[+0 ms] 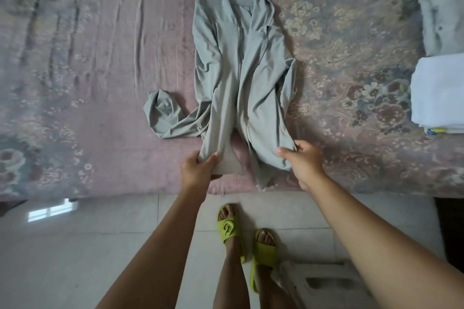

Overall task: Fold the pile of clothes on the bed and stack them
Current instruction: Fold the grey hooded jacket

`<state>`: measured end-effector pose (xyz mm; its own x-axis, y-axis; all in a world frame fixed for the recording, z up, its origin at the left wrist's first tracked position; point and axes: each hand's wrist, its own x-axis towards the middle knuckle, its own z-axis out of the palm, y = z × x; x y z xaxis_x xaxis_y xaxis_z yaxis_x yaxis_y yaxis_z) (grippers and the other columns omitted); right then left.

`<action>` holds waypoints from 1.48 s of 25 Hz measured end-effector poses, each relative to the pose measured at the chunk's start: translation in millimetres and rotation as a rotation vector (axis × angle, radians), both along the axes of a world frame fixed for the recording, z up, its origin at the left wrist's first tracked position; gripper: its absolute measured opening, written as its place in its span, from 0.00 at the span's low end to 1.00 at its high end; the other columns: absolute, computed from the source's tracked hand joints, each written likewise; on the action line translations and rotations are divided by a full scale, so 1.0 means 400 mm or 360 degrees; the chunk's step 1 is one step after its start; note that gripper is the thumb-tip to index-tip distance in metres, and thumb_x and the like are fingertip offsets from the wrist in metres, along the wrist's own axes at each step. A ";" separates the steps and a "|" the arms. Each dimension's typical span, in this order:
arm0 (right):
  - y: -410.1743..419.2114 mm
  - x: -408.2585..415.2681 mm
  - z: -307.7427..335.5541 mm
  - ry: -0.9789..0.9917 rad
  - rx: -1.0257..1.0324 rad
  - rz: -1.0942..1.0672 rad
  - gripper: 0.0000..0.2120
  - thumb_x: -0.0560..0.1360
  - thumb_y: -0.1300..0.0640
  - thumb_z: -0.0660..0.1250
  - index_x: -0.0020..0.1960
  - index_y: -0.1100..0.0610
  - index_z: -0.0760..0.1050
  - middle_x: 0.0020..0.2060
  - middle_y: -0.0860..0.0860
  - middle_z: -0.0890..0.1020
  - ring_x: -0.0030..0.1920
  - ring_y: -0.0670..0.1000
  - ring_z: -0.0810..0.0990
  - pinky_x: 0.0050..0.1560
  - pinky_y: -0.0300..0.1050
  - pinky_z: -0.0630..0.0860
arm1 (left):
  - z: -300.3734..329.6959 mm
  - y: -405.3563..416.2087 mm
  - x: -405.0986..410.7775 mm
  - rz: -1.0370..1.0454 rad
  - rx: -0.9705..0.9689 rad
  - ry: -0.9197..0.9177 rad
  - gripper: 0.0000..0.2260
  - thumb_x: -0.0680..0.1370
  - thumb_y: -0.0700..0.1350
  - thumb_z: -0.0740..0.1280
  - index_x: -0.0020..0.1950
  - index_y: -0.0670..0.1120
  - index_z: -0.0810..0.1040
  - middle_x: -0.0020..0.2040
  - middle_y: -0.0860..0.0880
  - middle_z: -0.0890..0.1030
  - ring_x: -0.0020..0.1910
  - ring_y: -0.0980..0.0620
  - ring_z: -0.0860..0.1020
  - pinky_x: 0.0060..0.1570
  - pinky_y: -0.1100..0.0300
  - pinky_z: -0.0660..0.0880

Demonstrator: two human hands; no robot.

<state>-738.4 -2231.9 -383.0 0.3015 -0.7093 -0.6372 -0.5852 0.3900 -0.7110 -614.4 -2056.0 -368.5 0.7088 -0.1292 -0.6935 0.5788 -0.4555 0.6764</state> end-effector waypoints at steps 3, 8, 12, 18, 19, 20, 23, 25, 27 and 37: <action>-0.014 -0.015 0.010 0.0044 0.0047 -0.0026 0.16 0.69 0.56 0.75 0.48 0.68 0.78 0.35 0.55 0.78 0.35 0.50 0.74 0.36 0.43 0.68 | 0.034 0.003 0.004 -0.0022 0.0136 -0.0135 0.10 0.74 0.45 0.72 0.45 0.39 0.78 0.33 0.45 0.77 0.32 0.49 0.76 0.32 0.57 0.77; -0.027 -0.017 0.115 -0.0174 -0.0043 0.0216 0.19 0.73 0.51 0.71 0.49 0.68 0.77 0.38 0.57 0.78 0.39 0.49 0.72 0.39 0.42 0.66 | 0.111 -0.022 -0.003 0.0069 -0.0268 -0.0198 0.07 0.75 0.40 0.71 0.51 0.44 0.78 0.41 0.51 0.81 0.35 0.62 0.78 0.35 0.71 0.73; -0.014 -0.029 0.164 -0.0374 -0.0063 0.0260 0.10 0.73 0.64 0.70 0.53 0.58 0.75 0.44 0.50 0.81 0.42 0.45 0.79 0.39 0.29 0.73 | 0.112 -0.014 -0.014 0.0261 -0.0428 -0.0040 0.09 0.73 0.35 0.71 0.53 0.40 0.77 0.46 0.45 0.81 0.45 0.50 0.79 0.48 0.55 0.77; -0.004 -0.061 0.130 -0.0015 -0.0246 -0.0127 0.09 0.69 0.64 0.74 0.47 0.66 0.79 0.45 0.56 0.83 0.41 0.50 0.78 0.42 0.42 0.74 | 0.129 -0.015 -0.039 0.0566 -0.0502 0.0317 0.14 0.73 0.34 0.71 0.57 0.36 0.74 0.48 0.40 0.80 0.44 0.46 0.80 0.44 0.54 0.81; -0.004 -0.067 0.131 0.0026 -0.0212 -0.0213 0.08 0.69 0.63 0.74 0.46 0.63 0.79 0.45 0.56 0.83 0.41 0.50 0.78 0.42 0.42 0.74 | 0.127 -0.015 -0.039 0.0570 -0.0502 0.0398 0.15 0.73 0.34 0.71 0.58 0.34 0.73 0.49 0.39 0.79 0.44 0.45 0.80 0.43 0.54 0.81; -0.005 -0.072 0.130 0.0004 -0.0143 -0.0294 0.07 0.69 0.62 0.74 0.46 0.61 0.80 0.44 0.56 0.84 0.40 0.50 0.79 0.40 0.42 0.76 | 0.128 -0.016 -0.040 0.0552 -0.0497 0.0471 0.15 0.74 0.34 0.70 0.58 0.33 0.72 0.48 0.39 0.79 0.43 0.45 0.80 0.40 0.55 0.81; -0.018 -0.081 0.137 -0.0259 0.0309 -0.0405 0.11 0.72 0.60 0.73 0.53 0.60 0.79 0.48 0.55 0.84 0.46 0.51 0.82 0.43 0.41 0.78 | 0.130 -0.015 -0.044 0.0473 -0.0503 0.0566 0.15 0.75 0.34 0.69 0.59 0.32 0.71 0.47 0.39 0.79 0.45 0.46 0.79 0.37 0.56 0.81; -0.033 -0.087 0.140 -0.0380 0.0500 -0.0415 0.12 0.75 0.62 0.69 0.58 0.61 0.77 0.54 0.55 0.82 0.56 0.54 0.80 0.58 0.50 0.75 | 0.128 -0.011 -0.041 0.0455 -0.0501 0.0509 0.18 0.75 0.37 0.70 0.62 0.33 0.70 0.54 0.40 0.79 0.53 0.45 0.79 0.52 0.52 0.79; -0.050 -0.095 0.137 -0.0335 0.0447 -0.0423 0.13 0.75 0.65 0.66 0.59 0.60 0.76 0.56 0.58 0.80 0.59 0.56 0.78 0.64 0.53 0.71 | 0.125 -0.005 -0.034 0.0496 -0.0537 0.0438 0.17 0.75 0.38 0.71 0.61 0.37 0.72 0.57 0.42 0.78 0.55 0.47 0.78 0.60 0.51 0.75; -0.055 -0.159 0.085 -0.0245 0.0261 -0.0678 0.05 0.78 0.64 0.62 0.44 0.57 0.73 0.38 0.56 0.77 0.35 0.52 0.76 0.34 0.46 0.81 | 0.024 0.056 -0.060 0.0499 0.0021 0.0264 0.09 0.78 0.43 0.68 0.52 0.40 0.71 0.34 0.45 0.74 0.20 0.55 0.70 0.21 0.66 0.69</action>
